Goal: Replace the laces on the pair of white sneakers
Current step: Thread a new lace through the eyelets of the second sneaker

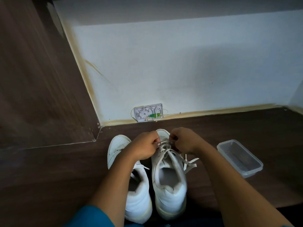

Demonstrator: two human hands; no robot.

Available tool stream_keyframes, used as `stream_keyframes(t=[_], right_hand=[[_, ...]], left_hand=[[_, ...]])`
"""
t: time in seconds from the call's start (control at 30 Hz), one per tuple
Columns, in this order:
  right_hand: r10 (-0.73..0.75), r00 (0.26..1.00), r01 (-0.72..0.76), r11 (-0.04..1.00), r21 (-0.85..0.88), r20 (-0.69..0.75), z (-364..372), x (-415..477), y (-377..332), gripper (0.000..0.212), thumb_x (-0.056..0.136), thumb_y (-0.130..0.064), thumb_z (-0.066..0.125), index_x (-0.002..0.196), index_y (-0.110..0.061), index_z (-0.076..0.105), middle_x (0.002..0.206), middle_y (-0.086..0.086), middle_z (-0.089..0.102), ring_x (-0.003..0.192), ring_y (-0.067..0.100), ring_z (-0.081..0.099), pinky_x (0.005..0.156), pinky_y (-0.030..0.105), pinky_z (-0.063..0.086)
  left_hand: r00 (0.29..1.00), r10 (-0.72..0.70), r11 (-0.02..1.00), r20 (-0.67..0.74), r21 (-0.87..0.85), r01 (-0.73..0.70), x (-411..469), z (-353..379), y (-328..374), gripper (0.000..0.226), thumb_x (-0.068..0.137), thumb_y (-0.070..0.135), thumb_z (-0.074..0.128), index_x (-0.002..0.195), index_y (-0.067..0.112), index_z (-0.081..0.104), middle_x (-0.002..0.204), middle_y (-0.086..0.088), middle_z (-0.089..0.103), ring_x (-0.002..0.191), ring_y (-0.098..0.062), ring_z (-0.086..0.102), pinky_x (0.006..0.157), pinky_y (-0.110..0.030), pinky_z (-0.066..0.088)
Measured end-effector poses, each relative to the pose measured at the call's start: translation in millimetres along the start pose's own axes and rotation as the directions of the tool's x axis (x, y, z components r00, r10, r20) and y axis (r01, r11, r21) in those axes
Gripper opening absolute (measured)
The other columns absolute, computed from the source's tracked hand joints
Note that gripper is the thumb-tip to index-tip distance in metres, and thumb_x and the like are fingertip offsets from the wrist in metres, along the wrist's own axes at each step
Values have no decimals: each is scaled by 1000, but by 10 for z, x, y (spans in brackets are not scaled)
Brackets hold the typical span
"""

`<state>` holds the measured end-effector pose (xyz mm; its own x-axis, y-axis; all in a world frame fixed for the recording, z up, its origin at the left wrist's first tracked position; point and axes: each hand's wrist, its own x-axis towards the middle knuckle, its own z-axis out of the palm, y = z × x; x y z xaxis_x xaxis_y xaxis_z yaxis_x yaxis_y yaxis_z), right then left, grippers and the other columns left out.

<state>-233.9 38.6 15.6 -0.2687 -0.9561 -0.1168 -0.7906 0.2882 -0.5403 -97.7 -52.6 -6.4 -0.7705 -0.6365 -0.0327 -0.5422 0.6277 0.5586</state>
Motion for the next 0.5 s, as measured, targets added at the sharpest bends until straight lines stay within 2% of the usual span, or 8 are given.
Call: stream_keyframes(t=[0.1, 0.2, 0.27, 0.3, 0.37, 0.43, 0.5], right_hand=[[23, 998, -33, 987, 159, 64, 7, 13, 56, 19, 83, -7, 65, 70, -20, 64, 70, 1, 63, 57, 11, 56, 61, 26, 50], [15, 1000, -16, 996, 92, 15, 45, 36, 63, 23, 83, -8, 66, 65, -23, 61, 69, -5, 59, 60, 10, 54, 55, 19, 44], [8, 1000, -7, 999, 43, -17, 65, 42, 34, 10, 86, -10, 63, 80, -17, 68, 80, -2, 60, 71, 15, 56, 55, 19, 42], [10, 1000, -9, 999, 33, -21, 66, 44, 28, 11, 86, -7, 61, 89, -14, 69, 85, 1, 61, 75, 17, 58, 58, 21, 44], [15, 1000, -14, 998, 63, -4, 45, 34, 31, 23, 84, 3, 55, 93, -13, 69, 85, 3, 61, 76, 20, 59, 65, 28, 50], [7, 1000, -9, 994, 111, 23, 27, 24, 46, 35, 80, 11, 49, 93, -15, 70, 81, 2, 62, 74, 21, 59, 71, 36, 55], [-9, 999, 7, 997, 77, 34, 49, 37, 51, 33, 82, 7, 52, 99, -14, 72, 86, 5, 67, 76, 16, 59, 70, 29, 52]], left_hand=[[999, -28, 988, 20, -152, 31, -5, -24, -26, 19, 84, 2, 64, 80, 21, 62, 69, 9, 58, 63, -7, 53, 68, -27, 46], [1000, 7, 997, -7, -71, -7, -2, -3, 2, 19, 82, 1, 65, 76, 19, 61, 65, 12, 55, 61, -5, 50, 67, -26, 45], [999, 8, 999, -42, -43, -10, -10, 10, 19, 25, 86, 4, 59, 72, 23, 53, 67, 11, 54, 65, -10, 52, 70, -32, 48], [999, -4, 998, -41, -64, 2, -7, 13, 6, 27, 88, 4, 55, 71, 25, 51, 69, 8, 55, 68, -13, 54, 72, -36, 50], [999, -35, 992, -30, -126, 31, -18, 8, -7, 32, 89, 0, 48, 71, 26, 49, 71, 2, 57, 69, -18, 56, 75, -44, 52], [998, -47, 985, -36, -169, 40, -23, -3, -9, 31, 89, 0, 50, 73, 26, 49, 71, 1, 58, 65, -17, 57, 75, -46, 53], [997, -60, 976, -54, -214, 47, -30, -16, -3, 28, 87, 4, 59, 77, 26, 46, 70, 2, 55, 60, -14, 56, 72, -44, 54]])
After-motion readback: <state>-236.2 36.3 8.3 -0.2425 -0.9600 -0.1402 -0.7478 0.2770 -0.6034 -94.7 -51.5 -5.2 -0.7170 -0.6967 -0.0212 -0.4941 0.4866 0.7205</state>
